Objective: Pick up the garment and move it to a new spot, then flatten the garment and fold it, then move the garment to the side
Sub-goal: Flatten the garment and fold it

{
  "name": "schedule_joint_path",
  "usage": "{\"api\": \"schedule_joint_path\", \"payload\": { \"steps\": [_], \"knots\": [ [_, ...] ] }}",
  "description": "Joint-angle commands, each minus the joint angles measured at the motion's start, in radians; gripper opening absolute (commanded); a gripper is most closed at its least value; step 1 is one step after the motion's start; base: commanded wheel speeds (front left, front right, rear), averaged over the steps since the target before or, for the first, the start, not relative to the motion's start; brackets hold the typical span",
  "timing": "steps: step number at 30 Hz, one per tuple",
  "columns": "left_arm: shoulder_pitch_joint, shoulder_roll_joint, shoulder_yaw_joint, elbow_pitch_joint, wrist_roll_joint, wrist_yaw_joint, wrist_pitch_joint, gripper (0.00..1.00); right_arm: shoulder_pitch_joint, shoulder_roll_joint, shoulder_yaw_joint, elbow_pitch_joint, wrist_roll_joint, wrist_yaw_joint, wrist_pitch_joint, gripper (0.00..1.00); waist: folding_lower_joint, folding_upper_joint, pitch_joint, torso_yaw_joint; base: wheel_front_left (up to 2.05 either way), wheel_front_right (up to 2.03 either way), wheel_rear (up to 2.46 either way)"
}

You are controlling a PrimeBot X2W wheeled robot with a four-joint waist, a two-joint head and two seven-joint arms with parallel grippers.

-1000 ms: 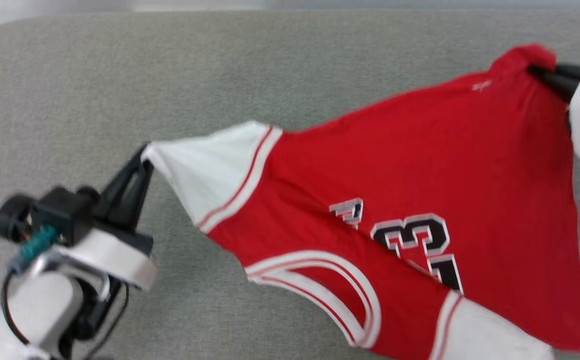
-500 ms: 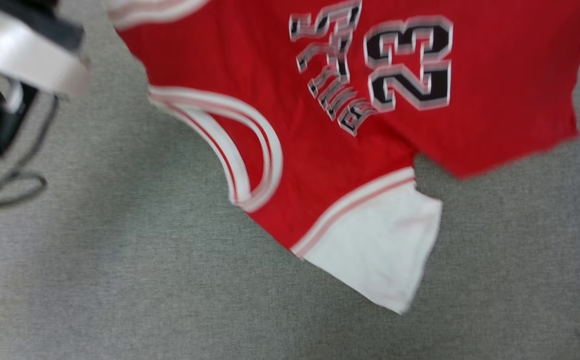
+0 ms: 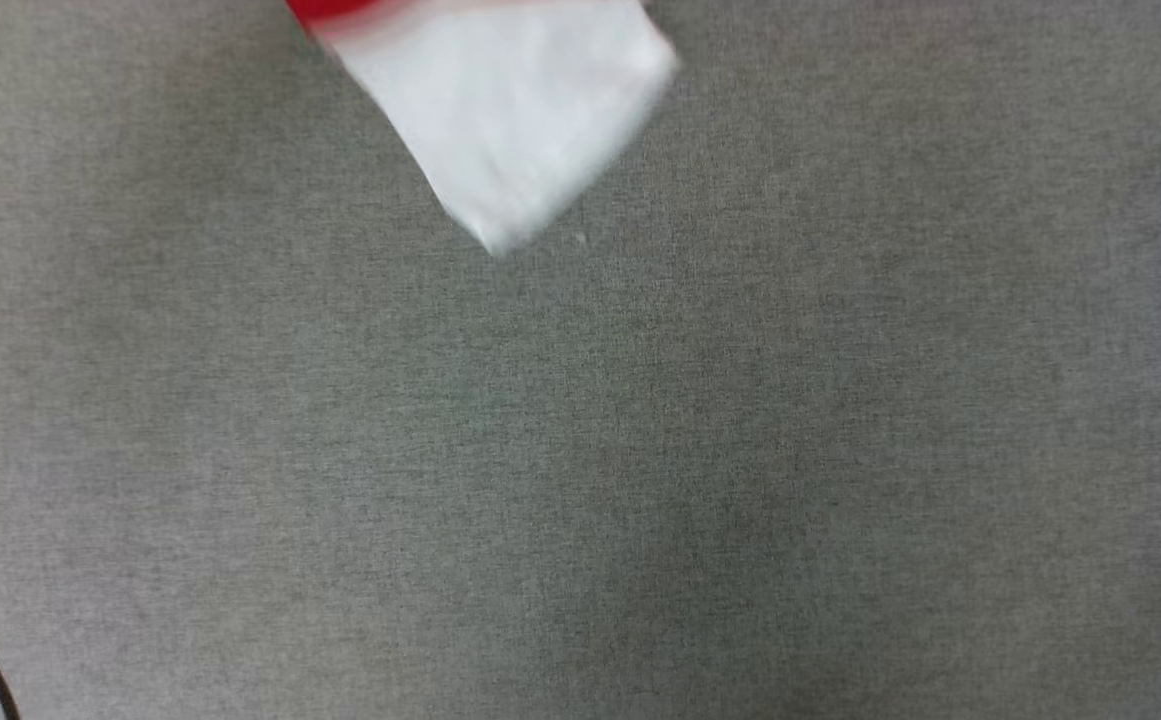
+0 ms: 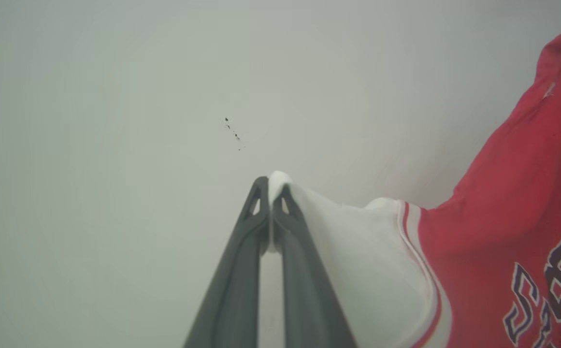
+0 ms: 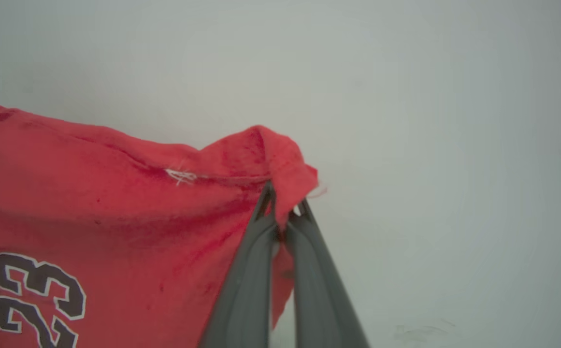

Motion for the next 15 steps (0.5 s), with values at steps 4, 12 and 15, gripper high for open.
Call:
{"api": "schedule_joint_path", "payload": {
  "steps": [4,12,15],
  "knots": [
    [-0.207,-0.036,-0.018,0.136,0.012,-0.022,-0.044,0.00,-0.133,0.028,0.025,0.070,-0.033,-0.001,-0.056,0.00,-0.0002,0.0000,0.032,-0.007,0.00,0.00,0.00],
    [-0.352,-0.045,-0.069,0.280,-0.020,-0.029,-0.098,0.00,-0.224,0.071,0.092,0.163,-0.028,-0.001,-0.131,0.00,-0.0002,0.0000,0.058,-0.012,0.00,0.00,0.00],
    [-0.352,-0.033,-0.113,0.314,-0.050,-0.030,-0.115,0.00,-0.227,0.078,0.129,0.197,-0.016,-0.001,-0.152,0.00,-0.0002,0.0000,0.074,-0.010,0.00,0.00,0.00]
  ]
}}
